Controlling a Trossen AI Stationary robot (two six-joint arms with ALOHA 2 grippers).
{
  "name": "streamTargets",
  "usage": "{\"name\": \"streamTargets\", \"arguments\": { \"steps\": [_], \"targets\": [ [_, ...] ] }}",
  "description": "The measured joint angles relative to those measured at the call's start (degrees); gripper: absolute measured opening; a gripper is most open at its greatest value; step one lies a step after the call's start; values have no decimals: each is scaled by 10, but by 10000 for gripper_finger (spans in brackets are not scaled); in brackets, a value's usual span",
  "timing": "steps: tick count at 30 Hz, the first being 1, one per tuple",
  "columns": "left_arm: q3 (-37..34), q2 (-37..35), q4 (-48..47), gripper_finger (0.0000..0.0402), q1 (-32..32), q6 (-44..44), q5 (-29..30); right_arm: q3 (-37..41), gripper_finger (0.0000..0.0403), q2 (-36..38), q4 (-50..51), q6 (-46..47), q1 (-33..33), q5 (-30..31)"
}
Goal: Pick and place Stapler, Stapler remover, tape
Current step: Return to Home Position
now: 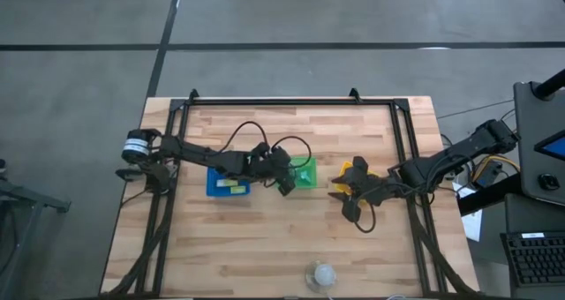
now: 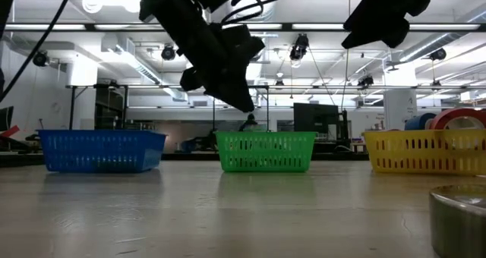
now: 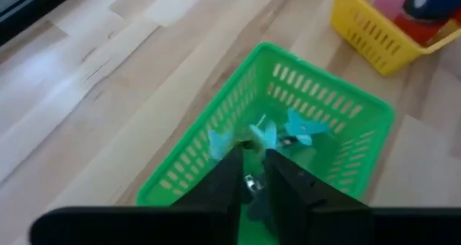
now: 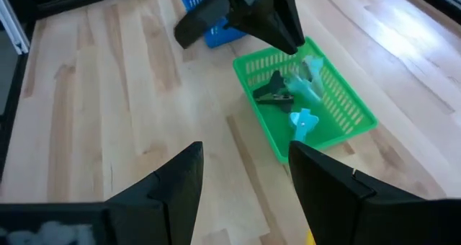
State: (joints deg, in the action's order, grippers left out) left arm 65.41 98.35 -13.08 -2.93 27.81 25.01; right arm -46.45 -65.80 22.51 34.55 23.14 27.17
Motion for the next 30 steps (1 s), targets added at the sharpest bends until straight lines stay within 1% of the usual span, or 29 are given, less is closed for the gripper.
{"name": "streamTargets", "arguments": {
  "steps": [2, 4, 6, 8, 11, 14, 17, 18, 22, 24, 27, 29, 30],
  "targets": [
    [3, -1, 2, 76, 0, 0, -9, 9, 199, 0, -9, 2, 0, 0],
    [5, -2, 3, 88, 0, -23, -45, 14, 198, 0, -9, 7, 0, -1],
    [4, -9, 2, 94, -4, -35, -74, 19, 196, 0, -9, 14, 0, -1],
    [1, -21, 12, 94, -16, -35, -77, 20, 189, 0, -10, 19, 1, -1],
    [-9, -43, 30, 81, -44, -51, -78, 20, 163, 0, -29, 12, 3, -1],
    [-40, -76, 85, 55, -74, -65, -76, 20, 110, 0, -44, -12, 3, -1],
    [-86, -120, 149, 17, -103, -81, -81, 21, 36, 0, -58, -43, 3, 0],
    [-105, -138, 169, 9, -113, -84, -80, 21, 23, 0, -67, -54, 3, 0],
    [-199, -215, 253, 7, -145, -98, -60, 27, 10, 0, -108, -91, 12, 8],
    [-248, -262, 298, 6, -163, -119, -57, 29, 9, 2, -115, -105, 27, 30],
    [-318, -341, 337, 5, -179, -144, -59, 35, 8, 13, -117, -126, 55, 88],
    [-362, -394, 355, 7, -180, -151, -52, 48, 8, 27, -128, -136, 70, 100],
    [-384, -421, 360, 9, -180, -153, -50, 59, 8, 35, -146, -144, 74, 91]
  ]
}}
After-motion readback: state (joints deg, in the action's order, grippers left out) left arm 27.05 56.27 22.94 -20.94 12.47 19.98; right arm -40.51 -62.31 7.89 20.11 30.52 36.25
